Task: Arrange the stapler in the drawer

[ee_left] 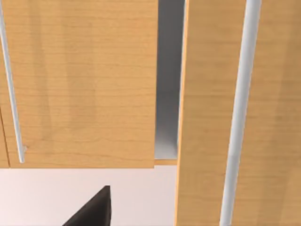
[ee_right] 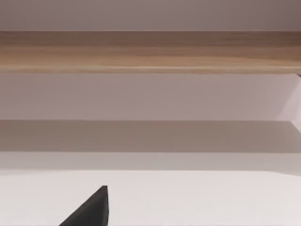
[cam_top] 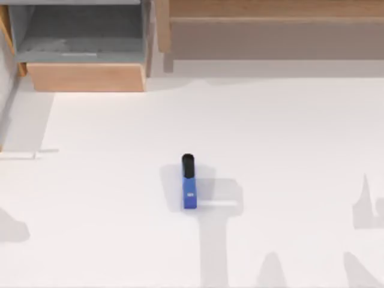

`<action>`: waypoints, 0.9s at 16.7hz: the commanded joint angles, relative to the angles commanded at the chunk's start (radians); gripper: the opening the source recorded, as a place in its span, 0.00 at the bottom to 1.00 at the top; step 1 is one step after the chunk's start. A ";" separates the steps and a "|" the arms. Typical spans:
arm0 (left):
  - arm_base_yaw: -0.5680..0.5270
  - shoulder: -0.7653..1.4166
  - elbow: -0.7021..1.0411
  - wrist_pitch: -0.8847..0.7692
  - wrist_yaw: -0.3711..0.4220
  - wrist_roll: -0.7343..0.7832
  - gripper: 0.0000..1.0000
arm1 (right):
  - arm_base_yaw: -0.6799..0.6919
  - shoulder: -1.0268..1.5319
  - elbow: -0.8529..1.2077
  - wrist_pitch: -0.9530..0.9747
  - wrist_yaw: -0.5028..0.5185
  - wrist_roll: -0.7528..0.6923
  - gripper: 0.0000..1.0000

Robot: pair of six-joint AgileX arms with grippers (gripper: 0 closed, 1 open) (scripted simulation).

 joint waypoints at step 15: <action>-0.661 -0.168 0.239 -0.758 -0.051 -0.666 1.00 | 0.000 0.000 0.000 0.000 0.000 0.000 1.00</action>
